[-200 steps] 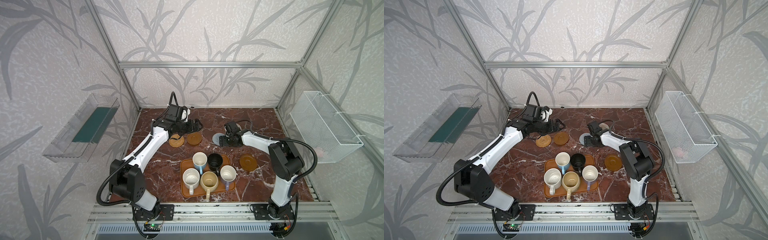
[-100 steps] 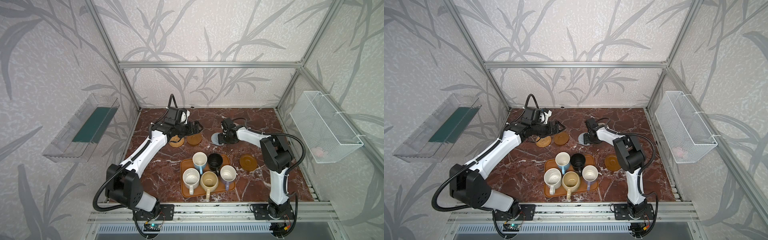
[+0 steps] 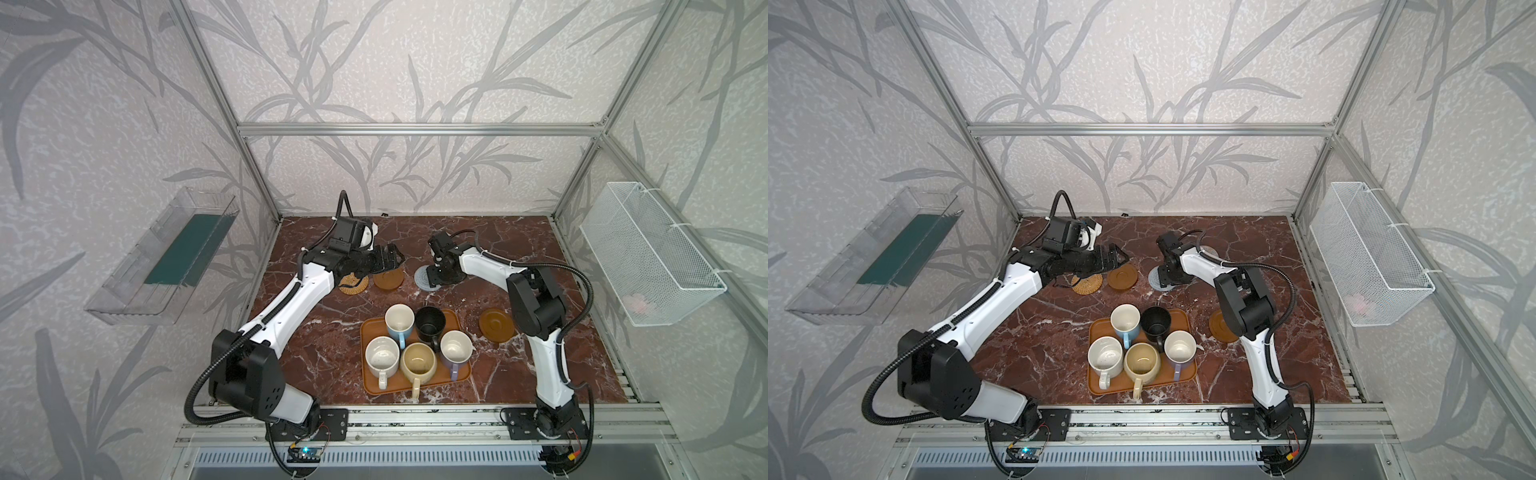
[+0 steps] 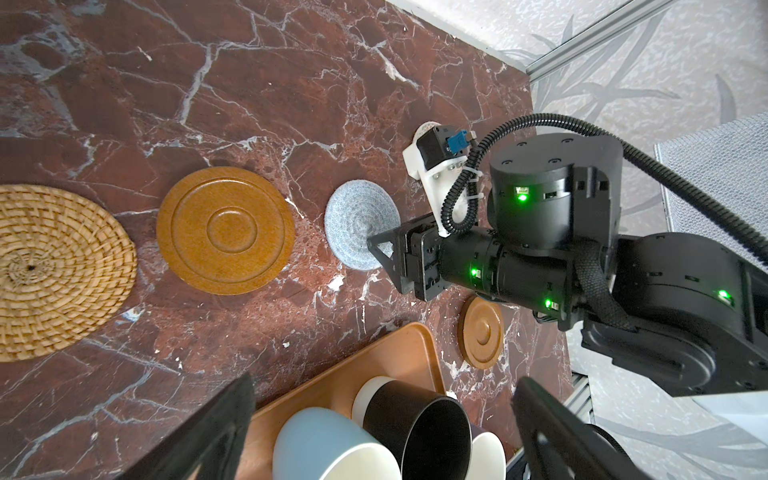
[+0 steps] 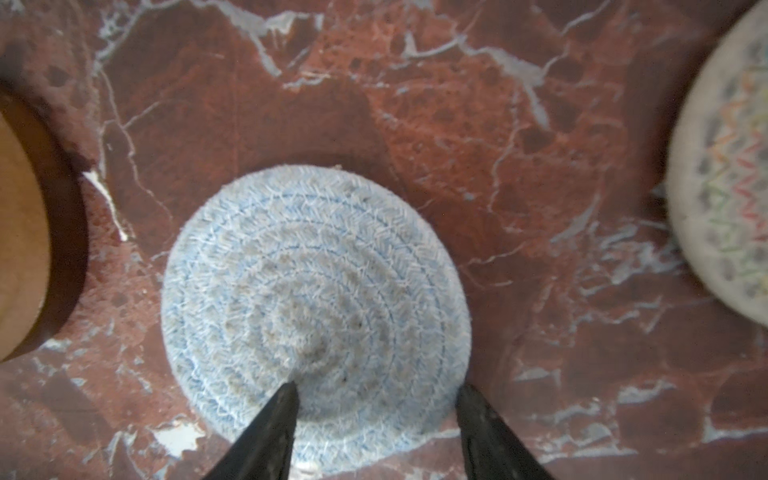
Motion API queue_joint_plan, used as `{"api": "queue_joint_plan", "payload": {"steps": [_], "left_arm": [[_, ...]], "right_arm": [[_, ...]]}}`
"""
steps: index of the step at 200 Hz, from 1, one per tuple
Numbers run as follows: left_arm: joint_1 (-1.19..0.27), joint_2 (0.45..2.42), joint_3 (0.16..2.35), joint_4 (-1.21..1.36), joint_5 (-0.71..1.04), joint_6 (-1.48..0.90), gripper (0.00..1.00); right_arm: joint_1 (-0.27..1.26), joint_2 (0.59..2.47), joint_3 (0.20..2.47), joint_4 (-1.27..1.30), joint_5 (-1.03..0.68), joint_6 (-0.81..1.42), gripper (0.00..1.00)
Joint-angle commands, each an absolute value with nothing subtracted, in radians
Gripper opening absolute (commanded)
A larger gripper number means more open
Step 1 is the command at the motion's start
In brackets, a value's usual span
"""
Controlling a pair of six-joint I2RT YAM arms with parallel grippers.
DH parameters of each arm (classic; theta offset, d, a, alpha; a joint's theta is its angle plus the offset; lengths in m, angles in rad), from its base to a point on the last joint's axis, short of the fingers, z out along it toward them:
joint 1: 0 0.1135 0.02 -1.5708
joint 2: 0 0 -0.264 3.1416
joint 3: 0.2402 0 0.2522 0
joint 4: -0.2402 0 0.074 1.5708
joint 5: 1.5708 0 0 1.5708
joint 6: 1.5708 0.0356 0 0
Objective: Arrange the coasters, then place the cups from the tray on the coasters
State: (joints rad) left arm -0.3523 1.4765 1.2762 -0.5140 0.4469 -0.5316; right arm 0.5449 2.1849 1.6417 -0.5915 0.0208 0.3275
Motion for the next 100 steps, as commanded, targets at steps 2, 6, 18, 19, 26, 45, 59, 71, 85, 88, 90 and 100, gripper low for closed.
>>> {"api": "queue_joint_plan", "payload": {"steps": [2, 6, 18, 19, 26, 45, 59, 71, 85, 88, 90, 100], "left_arm": [[-0.351, 1.454, 1.268, -0.503, 0.431, -0.523, 0.99], [-0.351, 1.453, 1.267, -0.502, 0.434, -0.524, 0.99], [-0.351, 1.453, 1.266, -0.501, 0.434, -0.525, 0.99], [-0.351, 1.455, 1.266, -0.500, 0.434, -0.525, 0.99], [-0.351, 1.456, 1.266, -0.498, 0.434, -0.524, 0.99], [-0.351, 1.462, 1.267, -0.500, 0.437, -0.527, 0.99], [-0.351, 1.464, 1.267, -0.497, 0.440, -0.529, 0.99], [-0.351, 1.466, 1.267, -0.495, 0.442, -0.531, 0.99], [-0.351, 1.468, 1.267, -0.495, 0.442, -0.531, 0.99], [-0.351, 1.467, 1.267, -0.497, 0.441, -0.532, 0.99], [-0.351, 1.467, 1.267, -0.497, 0.442, -0.531, 0.99], [-0.351, 1.468, 1.269, -0.497, 0.441, -0.532, 0.99]], "right_arm": [[0.566, 2.232, 1.684, -0.661, 0.031, 0.325, 0.59], [0.567, 2.236, 1.688, -0.665, 0.031, 0.329, 0.59], [0.573, 2.248, 1.705, -0.670, 0.032, 0.334, 0.58], [0.573, 2.250, 1.706, -0.671, 0.032, 0.335, 0.58], [0.579, 2.257, 1.715, -0.676, 0.036, 0.337, 0.58], [0.585, 2.277, 1.742, -0.699, 0.064, 0.345, 0.58], [0.581, 2.285, 1.755, -0.722, 0.090, 0.351, 0.57], [0.578, 2.291, 1.762, -0.737, 0.109, 0.351, 0.56], [0.576, 2.297, 1.774, -0.767, 0.152, 0.344, 0.54], [0.576, 2.300, 1.777, -0.772, 0.160, 0.341, 0.54], [0.576, 2.300, 1.779, -0.777, 0.166, 0.339, 0.54], [0.576, 2.302, 1.782, -0.793, 0.194, 0.328, 0.53]]}}
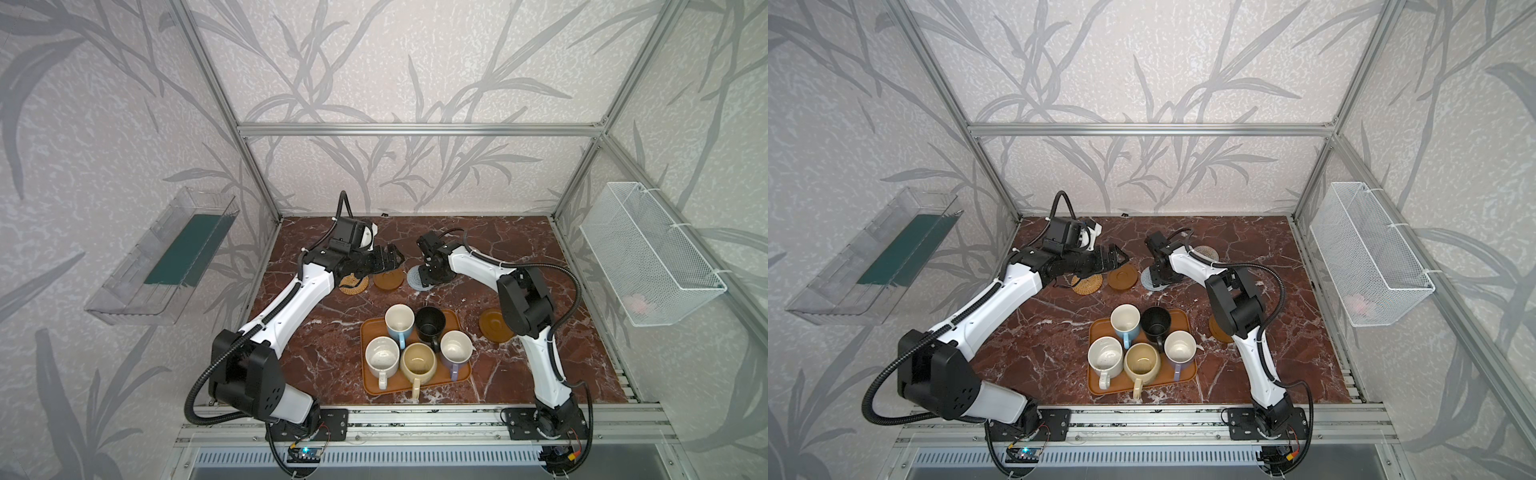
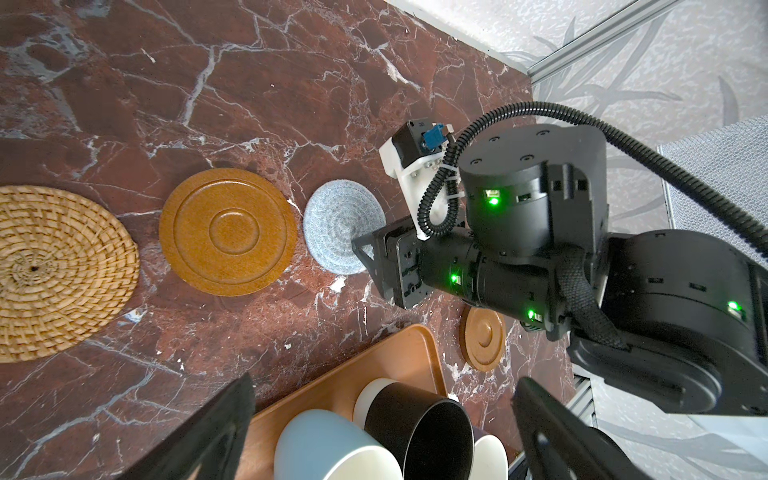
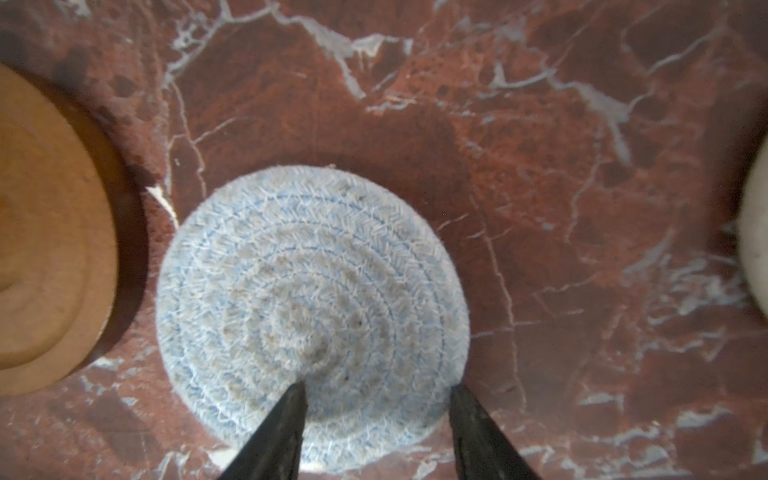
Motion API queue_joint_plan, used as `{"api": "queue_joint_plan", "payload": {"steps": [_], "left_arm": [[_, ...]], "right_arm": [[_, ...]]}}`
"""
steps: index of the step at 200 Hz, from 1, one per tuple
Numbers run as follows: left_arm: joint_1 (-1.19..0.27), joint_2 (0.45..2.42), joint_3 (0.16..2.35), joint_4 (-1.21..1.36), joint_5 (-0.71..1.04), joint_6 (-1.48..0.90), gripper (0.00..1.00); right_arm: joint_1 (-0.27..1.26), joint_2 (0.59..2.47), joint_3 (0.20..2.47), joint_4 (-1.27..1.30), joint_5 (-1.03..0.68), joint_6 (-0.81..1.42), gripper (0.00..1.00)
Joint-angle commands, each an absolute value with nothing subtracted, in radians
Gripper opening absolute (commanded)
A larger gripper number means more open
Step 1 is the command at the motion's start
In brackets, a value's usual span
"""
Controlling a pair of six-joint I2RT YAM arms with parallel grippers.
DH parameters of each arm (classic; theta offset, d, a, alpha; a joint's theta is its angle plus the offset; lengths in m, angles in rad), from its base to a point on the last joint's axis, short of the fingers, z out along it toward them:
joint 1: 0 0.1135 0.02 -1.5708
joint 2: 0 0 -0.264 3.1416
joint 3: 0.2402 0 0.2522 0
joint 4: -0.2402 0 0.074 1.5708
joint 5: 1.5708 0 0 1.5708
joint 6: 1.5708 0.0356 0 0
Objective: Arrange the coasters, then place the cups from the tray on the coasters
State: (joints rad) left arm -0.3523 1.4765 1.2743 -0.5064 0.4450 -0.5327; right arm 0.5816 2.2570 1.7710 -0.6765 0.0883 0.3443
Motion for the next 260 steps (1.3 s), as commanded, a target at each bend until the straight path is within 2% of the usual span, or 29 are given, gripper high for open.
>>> {"api": "queue_joint_plan", "payload": {"steps": [1, 17, 64, 84, 167, 245, 260], "left_arm": [[-0.351, 1.467, 1.269, -0.497, 0.441, -0.532, 0.99], [-0.351, 1.468, 1.272, -0.500, 0.440, -0.532, 0.99], [-0.351, 1.471, 1.288, -0.498, 0.445, -0.539, 0.99], [-0.351, 1.468, 1.290, -0.508, 0.444, -0.537, 1.00], [-0.352, 1.471, 1.309, -0.513, 0.454, -0.541, 0.99], [-0.356, 1.495, 1.343, -0.546, 0.440, -0.523, 0.99], [-0.364, 1.507, 1.362, -0.561, 0.426, -0.510, 0.99]], "right_arm": [[0.576, 2.302, 1.781, -0.794, 0.197, 0.326, 0.53], [0.573, 2.306, 1.779, -0.807, 0.221, 0.321, 0.53], [0.587, 2.303, 1.780, -0.741, 0.122, 0.292, 0.53], [0.590, 2.302, 1.785, -0.750, 0.129, 0.303, 0.53], [0.588, 2.165, 1.727, -0.695, 0.097, 0.317, 0.53], [0.580, 2.087, 1.705, -0.683, 0.090, 0.318, 0.60], [0.575, 2.065, 1.692, -0.667, 0.090, 0.317, 0.65]]}}
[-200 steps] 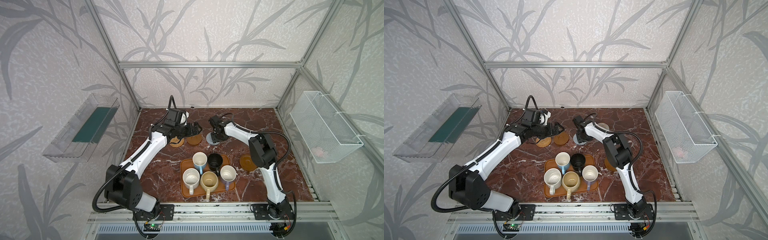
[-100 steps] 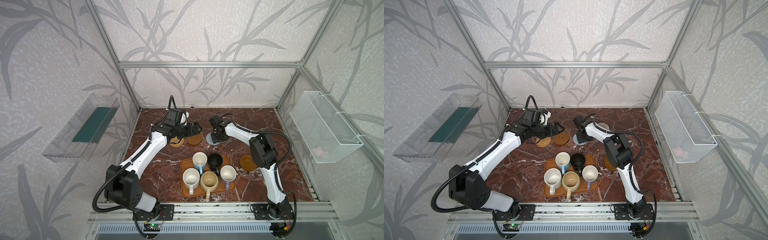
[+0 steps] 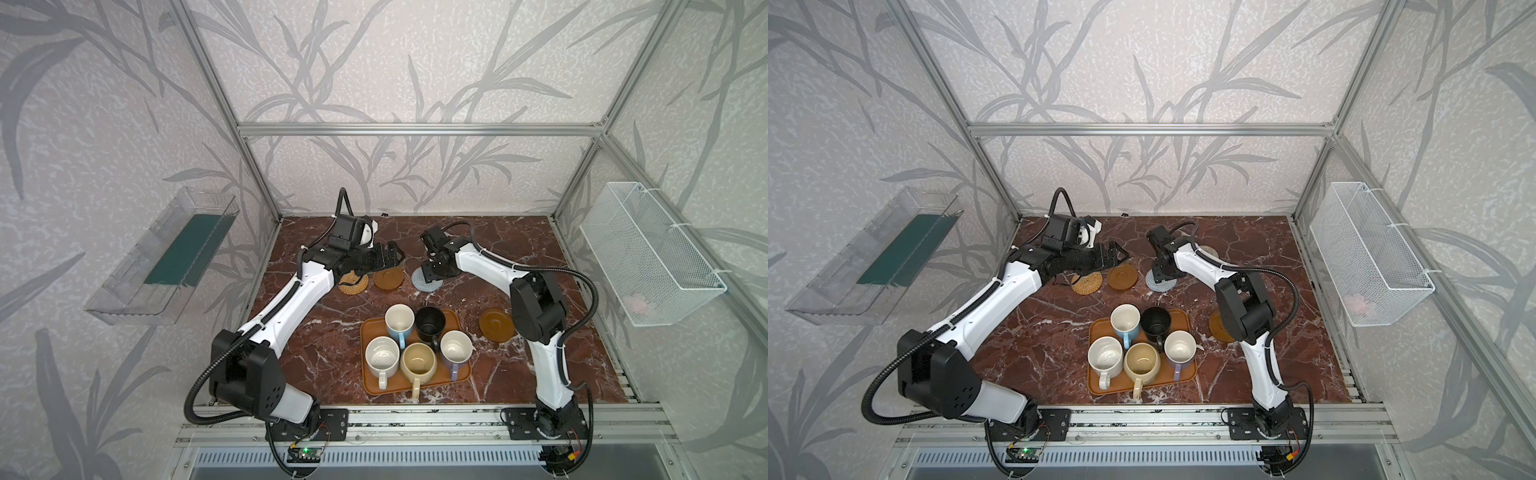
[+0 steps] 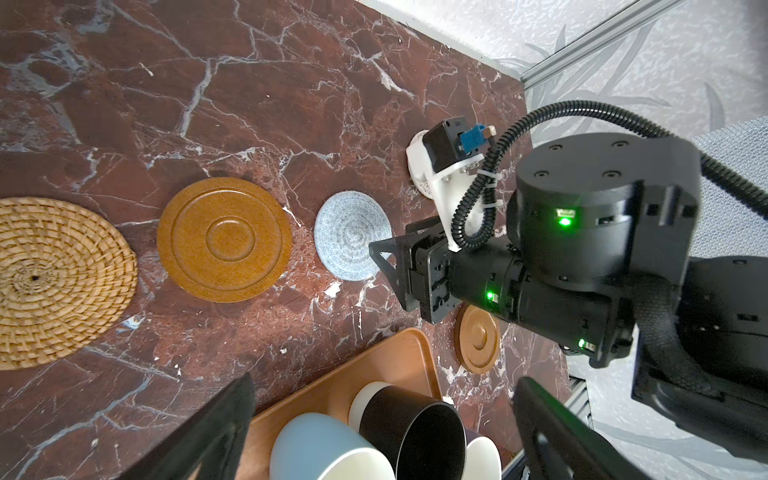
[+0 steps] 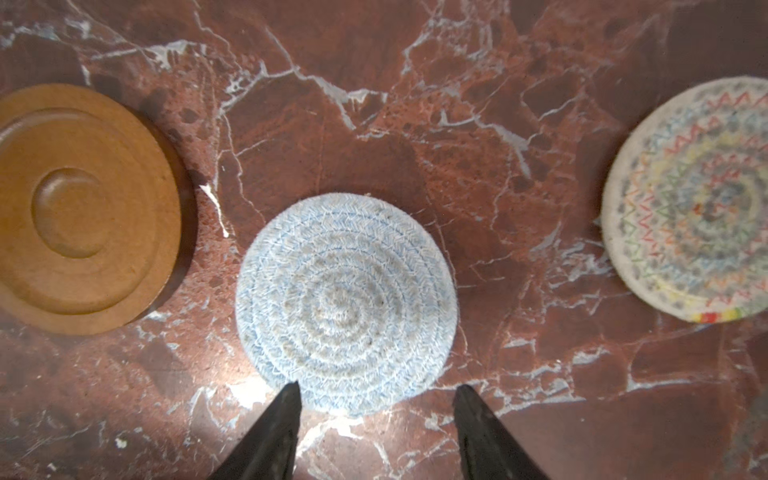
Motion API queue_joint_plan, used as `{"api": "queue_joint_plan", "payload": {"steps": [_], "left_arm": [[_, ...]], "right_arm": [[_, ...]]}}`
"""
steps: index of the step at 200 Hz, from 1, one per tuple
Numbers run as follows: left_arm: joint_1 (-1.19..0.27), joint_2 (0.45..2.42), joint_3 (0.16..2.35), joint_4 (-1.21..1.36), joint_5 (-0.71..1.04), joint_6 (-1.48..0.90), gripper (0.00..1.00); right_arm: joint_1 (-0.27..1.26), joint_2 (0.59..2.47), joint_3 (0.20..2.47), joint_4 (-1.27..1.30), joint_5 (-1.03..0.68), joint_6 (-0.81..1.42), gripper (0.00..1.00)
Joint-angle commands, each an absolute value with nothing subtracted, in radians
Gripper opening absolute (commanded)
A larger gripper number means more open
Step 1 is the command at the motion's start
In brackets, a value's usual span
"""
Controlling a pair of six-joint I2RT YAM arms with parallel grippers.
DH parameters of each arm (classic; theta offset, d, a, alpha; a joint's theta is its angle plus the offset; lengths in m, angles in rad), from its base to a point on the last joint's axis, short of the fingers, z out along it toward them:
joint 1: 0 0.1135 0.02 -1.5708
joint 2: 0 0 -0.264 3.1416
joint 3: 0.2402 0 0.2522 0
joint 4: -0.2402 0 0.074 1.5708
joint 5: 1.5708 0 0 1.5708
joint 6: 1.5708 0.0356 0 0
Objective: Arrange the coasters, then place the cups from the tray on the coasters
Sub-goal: 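Move the right gripper to the multicolour striped coaster while the left arm advances farther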
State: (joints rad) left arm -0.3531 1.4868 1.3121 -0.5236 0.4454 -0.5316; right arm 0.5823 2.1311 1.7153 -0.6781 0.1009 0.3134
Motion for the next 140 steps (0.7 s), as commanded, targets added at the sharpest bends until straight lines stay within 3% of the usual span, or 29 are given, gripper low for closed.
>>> {"api": "queue_joint_plan", "payload": {"steps": [1, 23, 27, 140], "left_arm": [[-0.364, 1.509, 1.363, -0.562, 0.425, -0.510, 0.99], [-0.388, 1.543, 1.409, -0.597, 0.394, -0.489, 0.99], [-0.393, 1.550, 1.419, -0.601, 0.391, -0.486, 0.99], [-0.469, 1.734, 1.620, -0.639, 0.394, -0.456, 0.99]], "right_arm": [[0.575, 2.064, 1.691, -0.665, 0.089, 0.316, 0.65], [0.555, 2.040, 1.680, -0.656, 0.068, 0.312, 0.91], [0.550, 2.039, 1.681, -0.658, 0.066, 0.311, 1.00], [0.280, 2.086, 1.677, -0.688, 0.009, 0.236, 0.99]]}}
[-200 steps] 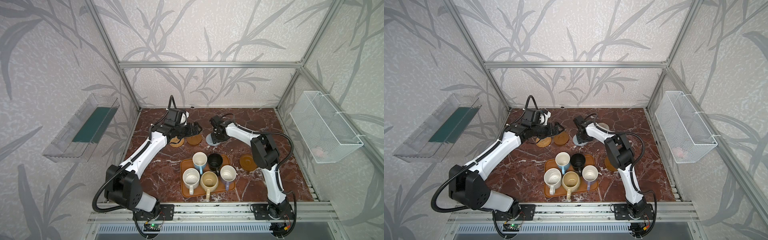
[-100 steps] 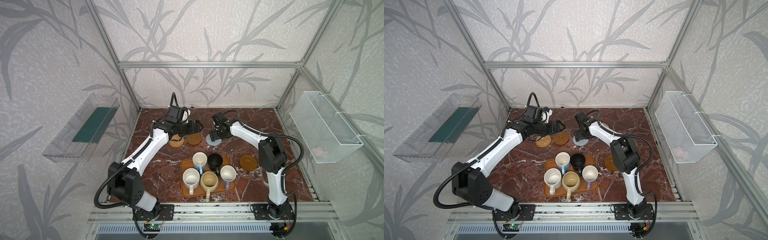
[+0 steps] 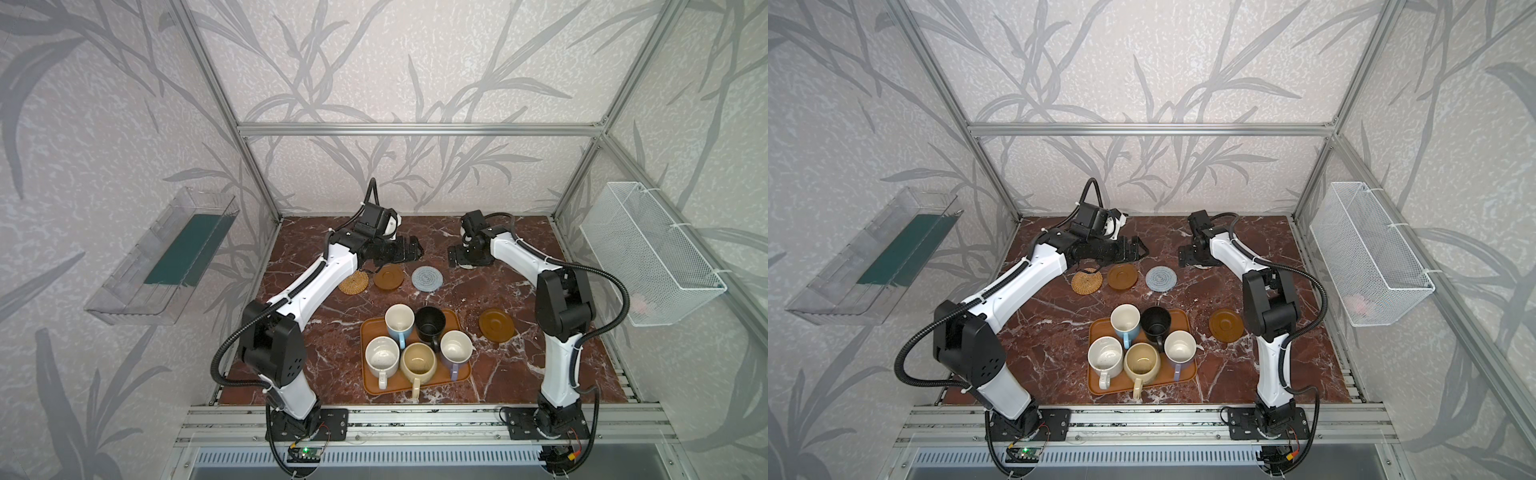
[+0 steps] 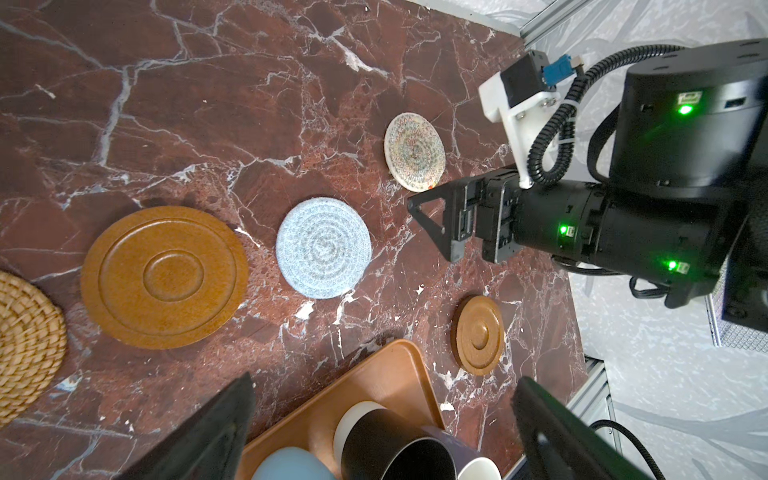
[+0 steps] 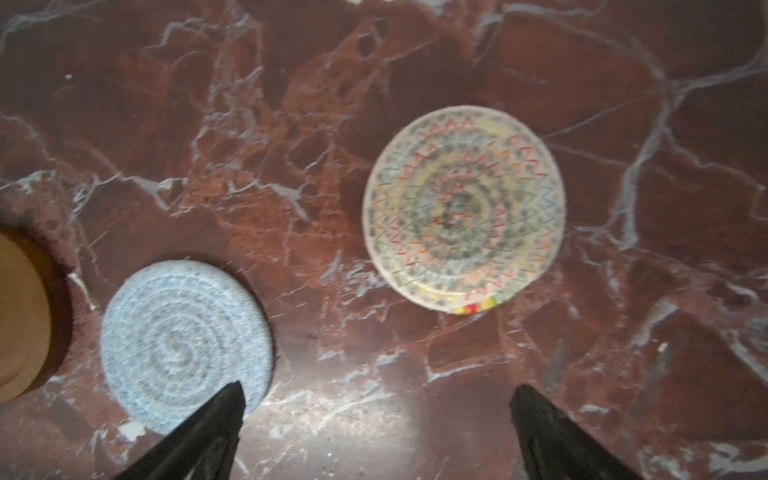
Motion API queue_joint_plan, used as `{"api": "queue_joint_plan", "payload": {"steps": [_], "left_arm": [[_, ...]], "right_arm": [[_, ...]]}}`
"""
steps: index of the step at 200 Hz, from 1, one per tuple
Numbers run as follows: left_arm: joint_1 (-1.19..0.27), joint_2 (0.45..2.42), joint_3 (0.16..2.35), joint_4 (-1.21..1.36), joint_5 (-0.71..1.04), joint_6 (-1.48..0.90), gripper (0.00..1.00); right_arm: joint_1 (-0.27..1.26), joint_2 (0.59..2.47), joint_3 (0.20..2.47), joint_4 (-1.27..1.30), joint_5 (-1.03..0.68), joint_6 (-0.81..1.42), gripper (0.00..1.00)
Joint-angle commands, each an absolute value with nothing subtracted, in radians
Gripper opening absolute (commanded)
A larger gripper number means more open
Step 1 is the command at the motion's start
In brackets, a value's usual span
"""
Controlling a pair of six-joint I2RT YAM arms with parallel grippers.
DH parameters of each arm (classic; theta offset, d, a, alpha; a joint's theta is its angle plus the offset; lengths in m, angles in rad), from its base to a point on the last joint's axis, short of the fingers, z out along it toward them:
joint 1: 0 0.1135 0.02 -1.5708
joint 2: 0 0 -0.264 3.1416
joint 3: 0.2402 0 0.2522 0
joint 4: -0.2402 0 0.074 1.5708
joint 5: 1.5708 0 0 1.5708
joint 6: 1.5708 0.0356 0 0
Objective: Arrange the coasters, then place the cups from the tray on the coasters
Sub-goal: 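Move the right gripper to the multicolour striped coaster while the left arm advances farther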
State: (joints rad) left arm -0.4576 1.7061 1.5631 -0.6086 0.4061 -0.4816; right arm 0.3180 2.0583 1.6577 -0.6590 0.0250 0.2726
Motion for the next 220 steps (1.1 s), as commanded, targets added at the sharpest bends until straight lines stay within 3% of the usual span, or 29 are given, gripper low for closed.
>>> {"api": "queue_joint_plan", "payload": {"steps": [1, 96, 171, 220], "left_arm": [[-0.469, 1.735, 1.621, -0.639, 0.394, -0.457, 0.99], [-0.496, 1.929, 1.828, -0.657, 0.409, -0.426, 0.99], [-0.499, 2.007, 1.854, -0.593, 0.409, -0.454, 0.99], [-0.505, 2.049, 1.875, -0.595, 0.411, -0.468, 0.99]], "right_arm": [[0.278, 2.089, 1.678, -0.688, 0.008, 0.235, 0.99], [0.193, 2.261, 1.863, -0.752, -0.023, 0.177, 0.90], [0.175, 2.356, 1.965, -0.786, -0.044, 0.156, 0.75], [0.176, 2.395, 2.028, -0.830, -0.035, 0.126, 0.73]]}}
